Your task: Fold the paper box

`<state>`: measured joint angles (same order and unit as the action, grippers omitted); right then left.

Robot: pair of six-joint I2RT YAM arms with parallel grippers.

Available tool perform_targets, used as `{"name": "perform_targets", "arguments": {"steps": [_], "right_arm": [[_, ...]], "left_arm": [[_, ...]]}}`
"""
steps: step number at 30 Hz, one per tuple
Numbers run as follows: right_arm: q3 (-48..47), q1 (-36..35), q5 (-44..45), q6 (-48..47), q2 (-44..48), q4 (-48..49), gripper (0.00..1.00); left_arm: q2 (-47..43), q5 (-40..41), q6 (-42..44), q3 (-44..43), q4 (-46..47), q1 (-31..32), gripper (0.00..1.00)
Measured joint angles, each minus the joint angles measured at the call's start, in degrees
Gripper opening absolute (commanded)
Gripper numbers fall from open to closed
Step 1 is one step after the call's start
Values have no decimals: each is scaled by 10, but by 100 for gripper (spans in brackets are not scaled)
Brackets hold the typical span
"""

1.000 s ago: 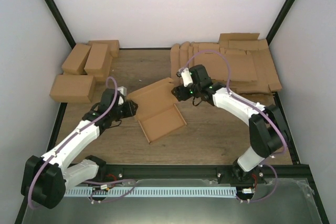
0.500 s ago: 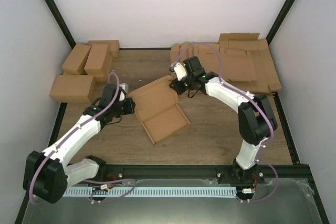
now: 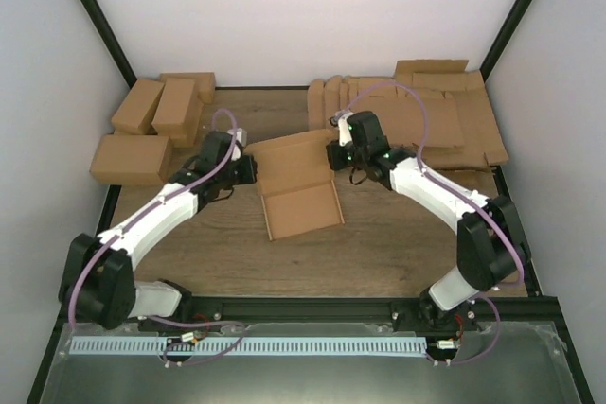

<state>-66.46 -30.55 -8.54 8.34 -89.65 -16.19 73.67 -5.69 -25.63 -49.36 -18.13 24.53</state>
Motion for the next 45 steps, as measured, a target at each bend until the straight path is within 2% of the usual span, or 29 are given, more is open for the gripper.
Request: {"name": "perform_targets", "arguments": {"steps": [4,9,15,20,27,38,42,45], "right_arm": [[53,-15,91,60,15,76,1],[98,-52,218,120,17,169,1],[174,-76,282,158,19,250,1],[215,-89,313,189,29,303,1],[263,-116,358,221,57,335,1],[261,-117,375,231,40,339,1],[261,-117,374,232,40,339,1],[261,-117,373,226,41,338,1]], "left_arm": [[54,29,2,-29,55,12,4],[66,91,1,-17,127,42,4],[61,136,-12,75,234,87,4],[61,149,-43,110,305,98,4],[70,191,-87,114,325,123,4],[95,207,-104,106,337,129,4],[91,204,-104,97,314,129,10],[85,193,-107,85,277,130,10]]}}
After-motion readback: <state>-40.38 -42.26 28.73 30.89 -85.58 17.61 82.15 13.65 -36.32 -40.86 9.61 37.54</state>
